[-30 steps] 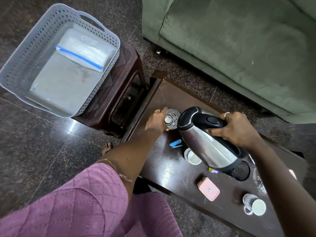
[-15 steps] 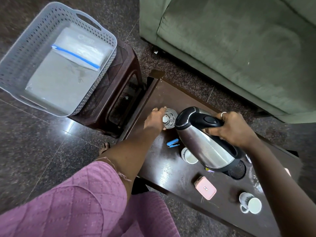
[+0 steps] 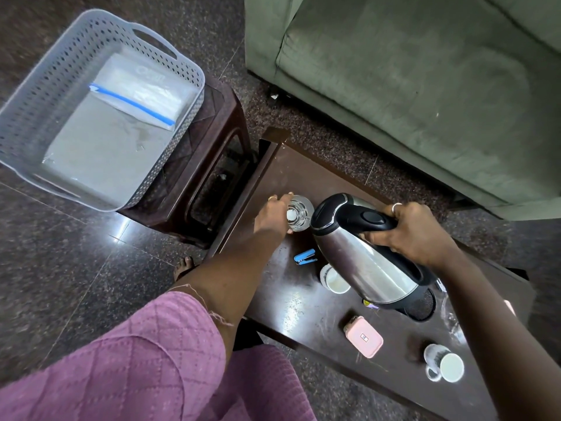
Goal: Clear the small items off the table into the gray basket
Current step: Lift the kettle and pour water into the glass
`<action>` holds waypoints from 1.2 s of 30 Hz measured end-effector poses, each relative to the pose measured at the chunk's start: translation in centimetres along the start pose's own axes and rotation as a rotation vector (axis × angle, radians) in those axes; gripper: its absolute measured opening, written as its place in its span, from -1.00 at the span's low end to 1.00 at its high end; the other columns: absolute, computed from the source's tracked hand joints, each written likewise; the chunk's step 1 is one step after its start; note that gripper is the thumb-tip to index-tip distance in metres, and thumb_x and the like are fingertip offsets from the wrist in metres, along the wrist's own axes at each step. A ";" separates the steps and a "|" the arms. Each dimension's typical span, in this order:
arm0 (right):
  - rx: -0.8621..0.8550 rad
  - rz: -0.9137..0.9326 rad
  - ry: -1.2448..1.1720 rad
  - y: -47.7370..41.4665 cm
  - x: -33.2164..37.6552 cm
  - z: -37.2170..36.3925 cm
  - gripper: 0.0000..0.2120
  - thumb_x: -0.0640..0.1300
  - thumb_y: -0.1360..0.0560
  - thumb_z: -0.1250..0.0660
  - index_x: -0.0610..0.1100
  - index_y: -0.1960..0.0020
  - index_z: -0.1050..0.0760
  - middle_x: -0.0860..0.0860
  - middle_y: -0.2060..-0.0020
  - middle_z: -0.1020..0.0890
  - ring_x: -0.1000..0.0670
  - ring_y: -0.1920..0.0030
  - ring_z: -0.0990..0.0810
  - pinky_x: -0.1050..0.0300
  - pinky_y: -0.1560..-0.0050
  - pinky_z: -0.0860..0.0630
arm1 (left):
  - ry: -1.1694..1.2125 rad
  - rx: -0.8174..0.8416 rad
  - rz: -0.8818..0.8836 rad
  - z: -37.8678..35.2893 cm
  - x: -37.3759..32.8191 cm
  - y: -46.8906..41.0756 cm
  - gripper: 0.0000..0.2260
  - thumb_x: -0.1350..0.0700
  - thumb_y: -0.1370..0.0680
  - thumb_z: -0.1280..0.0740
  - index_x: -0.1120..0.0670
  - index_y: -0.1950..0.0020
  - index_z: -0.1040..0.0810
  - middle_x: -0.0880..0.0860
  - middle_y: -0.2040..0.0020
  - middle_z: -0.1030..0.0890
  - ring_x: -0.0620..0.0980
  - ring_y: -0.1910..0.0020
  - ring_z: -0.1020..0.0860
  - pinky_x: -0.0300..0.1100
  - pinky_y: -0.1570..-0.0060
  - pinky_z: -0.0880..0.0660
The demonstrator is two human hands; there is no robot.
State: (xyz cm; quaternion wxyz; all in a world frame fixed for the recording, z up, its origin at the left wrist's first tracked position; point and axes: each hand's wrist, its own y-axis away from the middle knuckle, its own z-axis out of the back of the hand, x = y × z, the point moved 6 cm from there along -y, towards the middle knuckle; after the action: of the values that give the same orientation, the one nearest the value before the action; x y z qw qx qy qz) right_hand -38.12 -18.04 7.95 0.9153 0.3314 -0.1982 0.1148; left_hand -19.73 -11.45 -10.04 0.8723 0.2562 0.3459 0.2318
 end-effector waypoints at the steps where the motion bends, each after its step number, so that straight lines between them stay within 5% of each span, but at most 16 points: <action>1: -0.005 0.003 0.005 0.0 0.0 0.0 -0.74 -0.08 -0.26 -0.54 0.08 0.43 -0.47 0.14 0.63 -0.50 0.27 0.58 -0.44 0.45 0.57 -0.32 | 0.002 -0.002 0.000 0.0 0.0 0.0 -0.32 0.21 -0.38 -0.44 -0.09 -0.42 -0.24 0.21 -0.33 -0.40 0.22 -0.24 -0.49 0.04 -0.20 -0.48; 12: 0.018 0.008 0.043 0.3 0.9 -0.1 -0.84 -0.10 -0.29 -0.52 0.02 0.30 -0.52 0.08 0.52 -0.51 0.12 0.49 -0.46 0.18 0.43 -0.41 | -0.014 -0.022 0.003 0.0 0.0 0.1 -0.33 0.25 -0.40 -0.42 -0.09 -0.42 -0.25 0.18 -0.30 -0.42 0.22 -0.21 -0.50 0.02 -0.14 -0.47; 24: 0.032 -0.014 0.029 0.3 1.2 -0.1 -0.88 -0.10 -0.30 -0.51 -0.01 0.25 -0.57 0.05 0.51 -0.52 0.14 0.51 -0.43 0.18 0.42 -0.41 | -0.034 -0.023 -0.006 0.0 0.0 -0.1 -0.31 0.22 -0.37 -0.46 -0.08 -0.42 -0.25 0.18 -0.27 -0.45 0.22 -0.19 -0.52 0.02 -0.15 -0.48; 31: 0.033 -0.017 0.032 0.1 1.0 -0.1 -0.87 -0.12 -0.30 -0.51 -0.03 0.26 -0.56 0.11 0.56 -0.47 0.25 0.57 -0.43 0.37 0.53 -0.34 | -0.043 -0.013 -0.014 -0.1 0.1 -0.2 -0.26 0.20 -0.33 -0.51 -0.07 -0.41 -0.25 0.19 -0.29 -0.44 0.21 -0.21 -0.51 0.01 -0.17 -0.46; 36: 0.039 -0.021 0.058 0.0 1.0 -0.2 -0.88 -0.10 -0.30 -0.51 -0.06 0.23 -0.59 0.06 0.53 -0.49 0.14 0.57 -0.41 0.15 0.41 -0.41 | -0.057 -0.040 -0.037 -0.1 -0.2 0.1 -0.26 0.21 -0.32 -0.52 -0.04 -0.41 -0.26 0.17 -0.23 -0.47 0.22 -0.20 -0.51 0.04 -0.18 -0.48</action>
State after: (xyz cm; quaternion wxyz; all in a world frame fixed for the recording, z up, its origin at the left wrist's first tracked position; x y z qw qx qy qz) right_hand -37.10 -17.81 8.22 0.9151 0.3477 -0.1661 0.1187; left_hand -19.91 -11.49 -9.96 0.8909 0.2389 0.3209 0.2149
